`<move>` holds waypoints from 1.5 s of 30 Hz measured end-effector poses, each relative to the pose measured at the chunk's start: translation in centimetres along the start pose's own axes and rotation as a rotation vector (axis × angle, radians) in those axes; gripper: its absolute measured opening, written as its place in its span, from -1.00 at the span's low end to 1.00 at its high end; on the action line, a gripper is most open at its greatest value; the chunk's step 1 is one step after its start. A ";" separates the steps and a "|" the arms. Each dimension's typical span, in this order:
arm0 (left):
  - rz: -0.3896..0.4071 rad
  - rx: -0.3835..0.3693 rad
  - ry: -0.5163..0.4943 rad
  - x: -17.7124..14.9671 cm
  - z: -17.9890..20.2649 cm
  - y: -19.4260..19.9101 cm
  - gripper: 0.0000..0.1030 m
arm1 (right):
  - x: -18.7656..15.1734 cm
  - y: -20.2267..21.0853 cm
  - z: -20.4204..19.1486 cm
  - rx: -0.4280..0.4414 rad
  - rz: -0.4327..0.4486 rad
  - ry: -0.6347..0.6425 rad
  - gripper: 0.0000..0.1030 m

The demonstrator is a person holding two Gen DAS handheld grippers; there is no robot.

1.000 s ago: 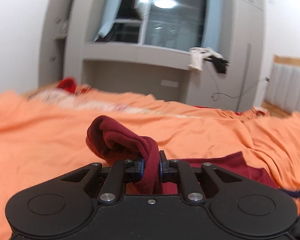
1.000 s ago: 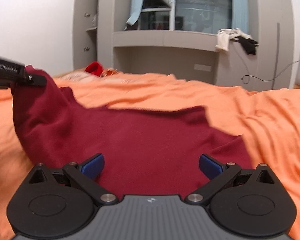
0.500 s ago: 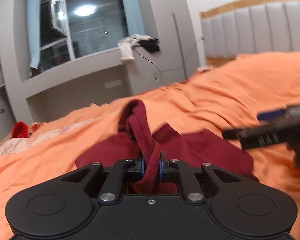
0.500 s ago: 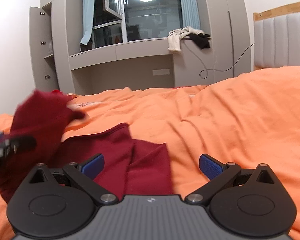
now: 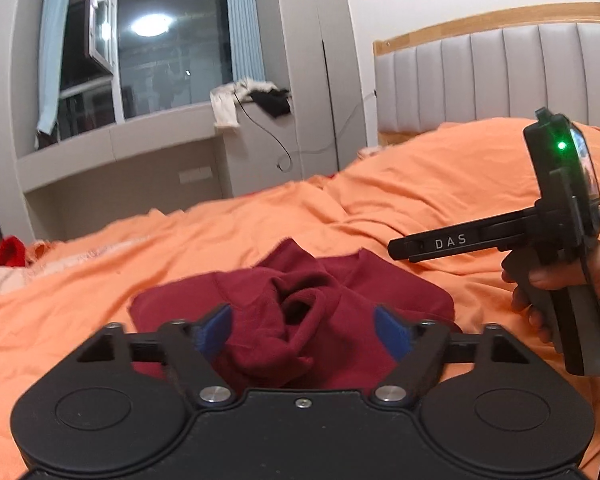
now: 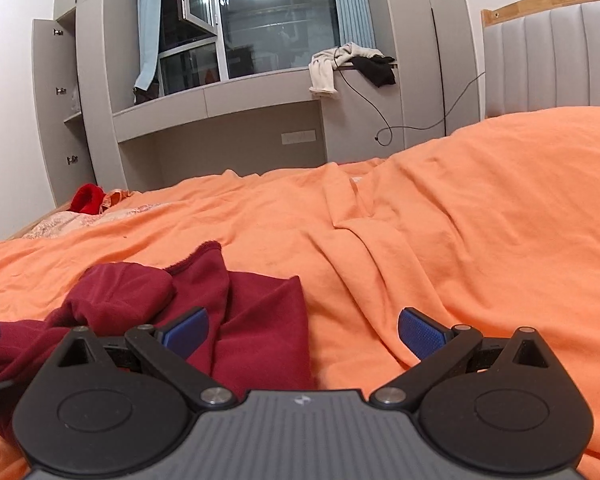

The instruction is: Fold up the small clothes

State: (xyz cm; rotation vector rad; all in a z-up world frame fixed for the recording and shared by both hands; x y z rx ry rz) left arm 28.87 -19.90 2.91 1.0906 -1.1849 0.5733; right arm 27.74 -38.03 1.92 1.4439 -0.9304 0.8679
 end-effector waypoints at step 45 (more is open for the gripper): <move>-0.064 0.157 -0.108 -2.4 -6.7 -0.3 -0.27 | 0.4 -9.5 -6.9 0.531 -0.191 -0.306 -0.48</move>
Point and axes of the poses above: each gripper's, at about its wrist camera, not at the fingertips, and y roughly against the way its jaws point, z to its right, x to its top, the point moved 6 cm from there along -y, roughly the way its jaws point, and after that the axes turned 9 degrees about y, right-handed, at the moved point
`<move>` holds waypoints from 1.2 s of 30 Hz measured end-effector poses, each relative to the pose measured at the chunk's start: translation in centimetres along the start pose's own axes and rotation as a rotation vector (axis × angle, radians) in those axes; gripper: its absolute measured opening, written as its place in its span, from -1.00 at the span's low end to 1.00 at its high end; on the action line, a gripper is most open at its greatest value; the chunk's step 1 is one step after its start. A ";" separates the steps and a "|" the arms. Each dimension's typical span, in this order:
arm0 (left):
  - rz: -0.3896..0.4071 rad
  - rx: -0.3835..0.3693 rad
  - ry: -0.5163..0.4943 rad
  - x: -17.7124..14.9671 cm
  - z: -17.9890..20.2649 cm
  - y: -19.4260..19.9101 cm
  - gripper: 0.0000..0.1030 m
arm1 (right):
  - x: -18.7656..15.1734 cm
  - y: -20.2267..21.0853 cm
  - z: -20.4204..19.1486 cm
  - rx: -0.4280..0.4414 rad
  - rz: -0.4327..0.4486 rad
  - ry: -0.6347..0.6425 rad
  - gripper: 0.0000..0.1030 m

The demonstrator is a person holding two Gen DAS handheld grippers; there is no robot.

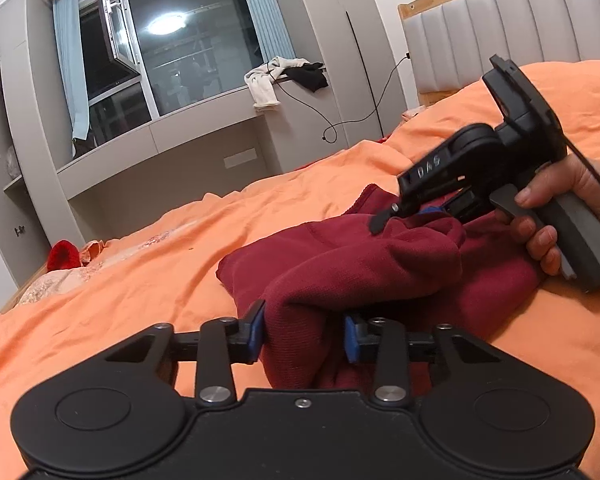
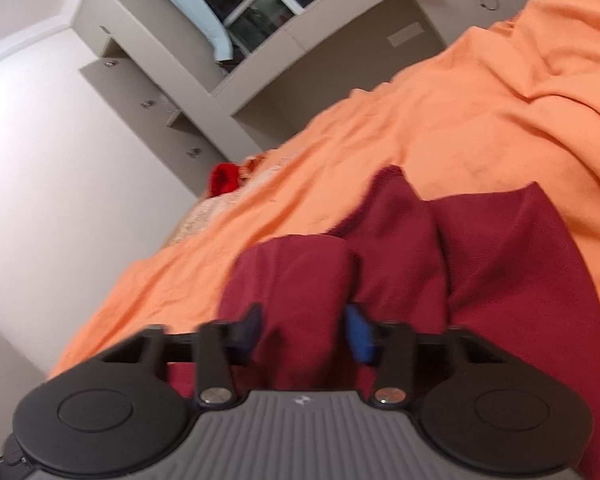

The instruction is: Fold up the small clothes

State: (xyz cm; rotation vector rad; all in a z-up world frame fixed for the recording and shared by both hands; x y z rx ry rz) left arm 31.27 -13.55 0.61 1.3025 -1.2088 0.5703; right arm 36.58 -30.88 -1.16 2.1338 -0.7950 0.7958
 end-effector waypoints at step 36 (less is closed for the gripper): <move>0.014 -0.160 -0.136 0.6 8.3 -0.8 -0.52 | 0.8 8.2 5.4 -0.173 0.088 0.028 -0.30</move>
Point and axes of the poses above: each gripper's, at about its wrist camera, not at the fingertips, and y roughly against the way its jaws point, z to its right, x to its top, the point moved 6 cm from there along -y, roughly the way its jaws point, and after that the axes turned 9 degrees about y, right-handed, at the moved point
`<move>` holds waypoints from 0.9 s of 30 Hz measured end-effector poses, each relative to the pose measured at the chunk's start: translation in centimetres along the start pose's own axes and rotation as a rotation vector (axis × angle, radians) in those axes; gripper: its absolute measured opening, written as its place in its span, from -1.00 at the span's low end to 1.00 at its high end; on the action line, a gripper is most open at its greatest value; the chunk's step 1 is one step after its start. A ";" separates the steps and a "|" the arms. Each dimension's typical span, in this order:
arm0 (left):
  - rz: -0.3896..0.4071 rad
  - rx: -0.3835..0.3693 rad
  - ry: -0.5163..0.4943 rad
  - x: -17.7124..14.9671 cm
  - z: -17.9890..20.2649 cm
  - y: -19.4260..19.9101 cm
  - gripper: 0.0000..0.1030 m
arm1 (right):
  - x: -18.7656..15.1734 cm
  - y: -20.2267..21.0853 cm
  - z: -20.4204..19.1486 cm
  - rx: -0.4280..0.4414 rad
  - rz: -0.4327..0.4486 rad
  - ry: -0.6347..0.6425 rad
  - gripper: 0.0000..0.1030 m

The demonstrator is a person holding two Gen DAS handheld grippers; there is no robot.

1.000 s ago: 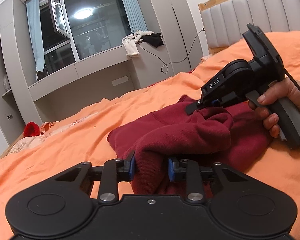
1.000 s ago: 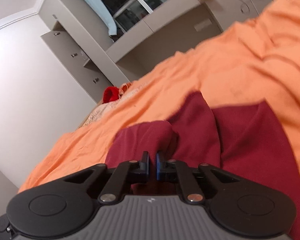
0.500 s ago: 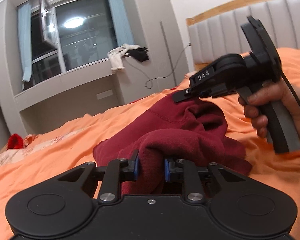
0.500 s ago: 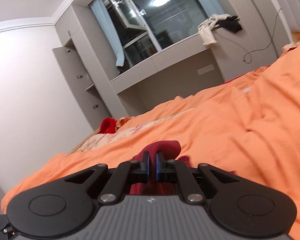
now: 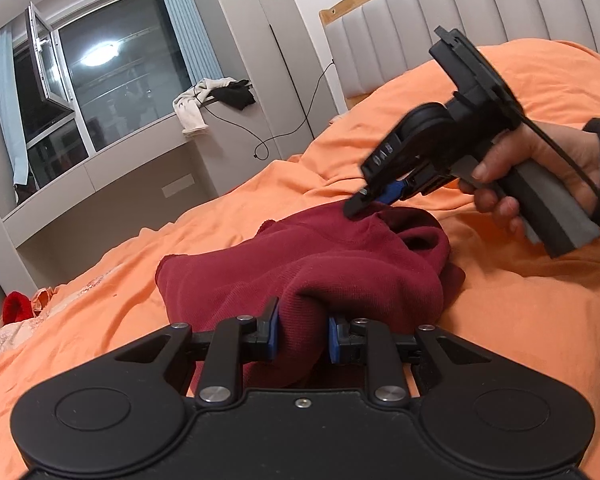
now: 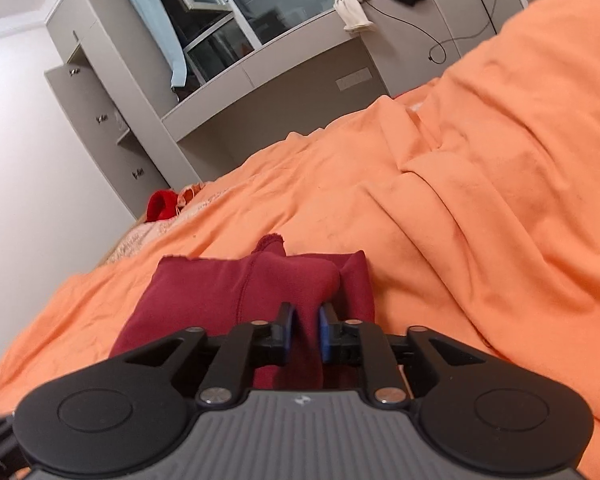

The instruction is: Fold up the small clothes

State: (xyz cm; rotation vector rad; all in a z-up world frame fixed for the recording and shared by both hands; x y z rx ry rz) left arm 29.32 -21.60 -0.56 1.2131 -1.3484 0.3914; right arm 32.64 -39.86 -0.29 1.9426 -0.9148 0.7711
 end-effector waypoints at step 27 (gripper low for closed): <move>0.003 -0.104 0.183 0.6 -3.5 0.5 -0.35 | 0.7 0.9 -2.1 -0.127 0.081 0.226 0.29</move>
Point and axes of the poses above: each gripper's, at about its wrist camera, not at the fingertips, and y roughly against the way its jaws point, z to its right, x to its top, the point moved 6 cm from there along -y, roughly the way its jaws point, and after that the axes turned 9 degrees about y, right-handed, at the moved point
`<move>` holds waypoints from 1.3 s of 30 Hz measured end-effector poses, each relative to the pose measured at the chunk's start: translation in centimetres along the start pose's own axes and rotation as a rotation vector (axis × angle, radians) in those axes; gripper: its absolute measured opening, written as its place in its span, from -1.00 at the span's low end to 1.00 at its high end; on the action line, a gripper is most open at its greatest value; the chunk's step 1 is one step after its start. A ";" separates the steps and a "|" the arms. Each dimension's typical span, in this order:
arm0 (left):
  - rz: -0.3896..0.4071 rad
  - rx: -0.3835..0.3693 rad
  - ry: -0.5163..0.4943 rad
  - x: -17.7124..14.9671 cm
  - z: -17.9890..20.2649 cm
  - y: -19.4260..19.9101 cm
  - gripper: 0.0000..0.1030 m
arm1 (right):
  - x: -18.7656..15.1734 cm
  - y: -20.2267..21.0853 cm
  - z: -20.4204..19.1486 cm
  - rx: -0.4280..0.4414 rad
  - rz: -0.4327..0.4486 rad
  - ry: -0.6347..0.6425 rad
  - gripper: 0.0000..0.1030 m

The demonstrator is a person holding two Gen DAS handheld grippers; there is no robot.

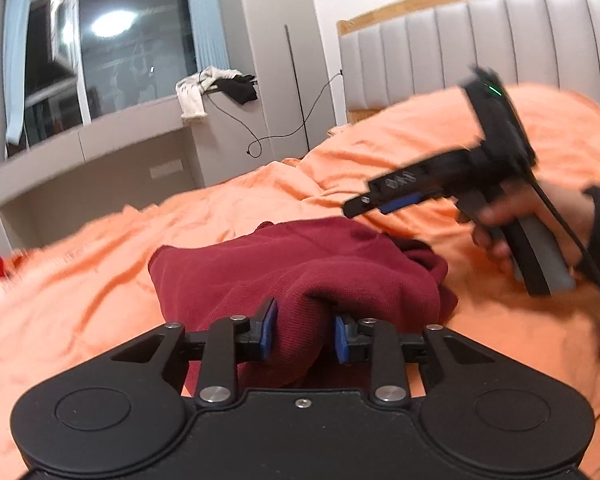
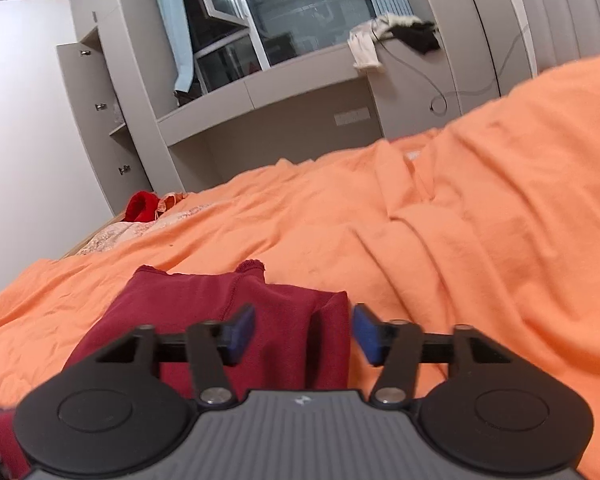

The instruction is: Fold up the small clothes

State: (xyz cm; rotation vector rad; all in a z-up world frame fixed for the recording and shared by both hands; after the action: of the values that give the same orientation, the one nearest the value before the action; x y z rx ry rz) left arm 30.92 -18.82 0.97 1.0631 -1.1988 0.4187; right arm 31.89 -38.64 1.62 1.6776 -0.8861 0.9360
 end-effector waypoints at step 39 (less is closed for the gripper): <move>-0.089 0.115 0.395 -0.9 -8.9 -0.2 0.93 | -6.9 4.1 -18.1 -0.363 0.154 0.962 0.98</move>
State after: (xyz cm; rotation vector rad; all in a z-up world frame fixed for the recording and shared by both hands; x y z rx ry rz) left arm 35.64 -11.25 0.23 1.0679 -0.7819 0.6027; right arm 22.09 -21.43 1.06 0.6953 -0.4677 1.4003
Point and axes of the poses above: each gripper's, at about its wrist camera, not at the fingertips, and y roughly against the way its jaws point, z to its right, x to its top, the point moved 6 cm from there along -y, roughly the way its jaws point, and after that the axes turned 9 degrees about y, right-handed, at the moved point
